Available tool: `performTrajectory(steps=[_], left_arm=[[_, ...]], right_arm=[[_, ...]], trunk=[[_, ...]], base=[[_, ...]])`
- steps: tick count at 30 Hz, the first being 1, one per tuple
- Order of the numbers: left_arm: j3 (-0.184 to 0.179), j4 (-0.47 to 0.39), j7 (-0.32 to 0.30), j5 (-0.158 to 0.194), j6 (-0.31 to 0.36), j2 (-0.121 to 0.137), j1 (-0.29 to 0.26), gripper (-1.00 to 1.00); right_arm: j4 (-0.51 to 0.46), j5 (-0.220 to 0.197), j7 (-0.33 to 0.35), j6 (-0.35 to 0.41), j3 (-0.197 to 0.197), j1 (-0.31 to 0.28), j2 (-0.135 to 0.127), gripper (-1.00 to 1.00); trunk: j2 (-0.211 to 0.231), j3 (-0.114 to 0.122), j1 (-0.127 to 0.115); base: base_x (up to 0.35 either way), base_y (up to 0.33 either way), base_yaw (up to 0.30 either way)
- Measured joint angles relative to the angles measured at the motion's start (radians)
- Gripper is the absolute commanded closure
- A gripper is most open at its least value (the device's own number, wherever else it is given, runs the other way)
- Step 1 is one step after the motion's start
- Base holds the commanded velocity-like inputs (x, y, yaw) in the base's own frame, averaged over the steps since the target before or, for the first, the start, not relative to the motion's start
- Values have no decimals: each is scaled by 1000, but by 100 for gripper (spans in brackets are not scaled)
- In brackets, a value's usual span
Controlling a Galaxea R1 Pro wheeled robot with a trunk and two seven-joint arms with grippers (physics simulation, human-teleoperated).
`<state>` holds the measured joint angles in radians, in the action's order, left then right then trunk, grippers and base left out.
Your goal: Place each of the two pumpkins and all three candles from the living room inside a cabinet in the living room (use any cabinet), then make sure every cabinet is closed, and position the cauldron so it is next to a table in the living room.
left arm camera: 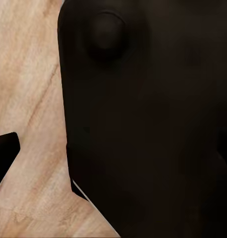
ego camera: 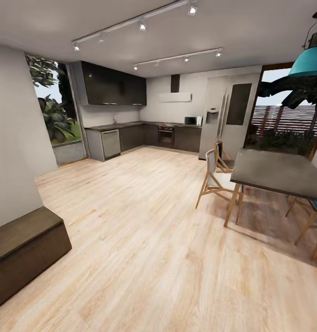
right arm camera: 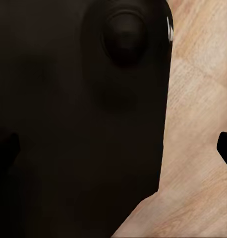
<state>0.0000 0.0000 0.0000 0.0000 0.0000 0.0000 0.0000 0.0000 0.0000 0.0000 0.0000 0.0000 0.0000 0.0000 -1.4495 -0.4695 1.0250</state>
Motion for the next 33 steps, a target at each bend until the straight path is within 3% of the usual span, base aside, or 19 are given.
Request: performTrajectory(steps=[11, 33], left_arm=[[-1, -25, -1, -1, -12, 27, 1, -100], [-1, -27, -1, 0, -14, 29, 1, -100]], right_arm=[[4, 7, -6, -9, -1, -7, 0, -100], [-7, 3, -6, -40, -2, -7, 0, -100]], trunk=[[0, 0, 0], [0, -1, 0]], base=[[0, 0, 0], [0, 0, 0]])
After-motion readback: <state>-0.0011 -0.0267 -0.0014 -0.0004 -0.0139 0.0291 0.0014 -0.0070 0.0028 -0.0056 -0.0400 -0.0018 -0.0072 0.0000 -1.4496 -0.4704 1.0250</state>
